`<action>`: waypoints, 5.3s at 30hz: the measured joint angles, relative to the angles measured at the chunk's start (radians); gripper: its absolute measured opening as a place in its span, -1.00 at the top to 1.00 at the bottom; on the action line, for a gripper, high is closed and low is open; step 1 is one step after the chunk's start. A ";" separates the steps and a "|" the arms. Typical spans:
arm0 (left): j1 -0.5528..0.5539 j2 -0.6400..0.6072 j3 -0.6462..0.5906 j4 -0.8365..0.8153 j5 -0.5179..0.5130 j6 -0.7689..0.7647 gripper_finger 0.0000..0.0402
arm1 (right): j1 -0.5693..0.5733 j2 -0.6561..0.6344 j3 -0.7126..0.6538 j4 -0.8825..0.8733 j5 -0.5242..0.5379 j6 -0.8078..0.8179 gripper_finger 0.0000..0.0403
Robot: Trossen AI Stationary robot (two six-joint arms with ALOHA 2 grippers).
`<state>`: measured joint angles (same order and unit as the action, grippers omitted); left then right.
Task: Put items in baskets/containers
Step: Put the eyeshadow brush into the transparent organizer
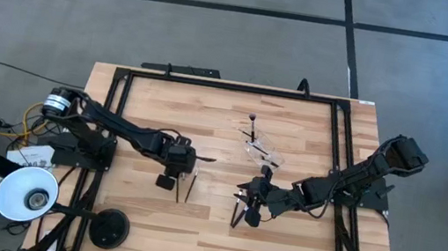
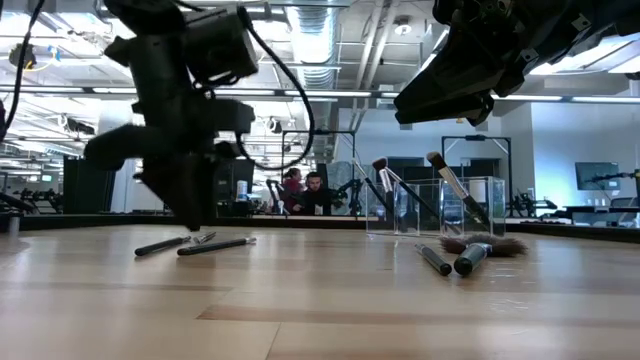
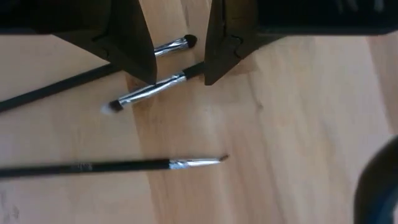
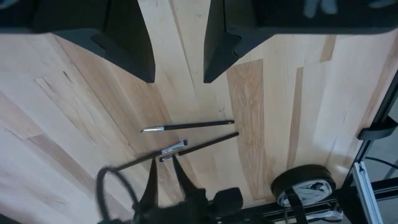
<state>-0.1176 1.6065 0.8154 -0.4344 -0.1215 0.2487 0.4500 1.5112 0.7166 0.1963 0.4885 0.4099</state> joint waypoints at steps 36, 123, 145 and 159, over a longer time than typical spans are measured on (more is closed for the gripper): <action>0.039 0.194 -0.101 0.598 0.037 -0.233 0.57 | 0.000 0.000 0.000 0.023 -0.018 0.000 0.37; 0.050 0.221 -0.489 1.502 0.063 -0.283 0.93 | -0.322 0.558 0.172 0.433 -0.154 -0.601 0.58; 0.050 0.214 -0.489 1.508 0.062 -0.318 0.48 | -0.283 0.509 0.171 0.333 -0.107 -0.601 0.97; 0.044 0.088 -0.505 1.515 0.063 -0.337 0.33 | -0.141 0.069 0.172 -0.368 0.059 -0.486 0.98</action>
<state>-0.0734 1.6948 0.3103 1.0806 -0.0589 -0.0883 0.3086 1.5806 0.8883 -0.1713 0.5478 -0.0761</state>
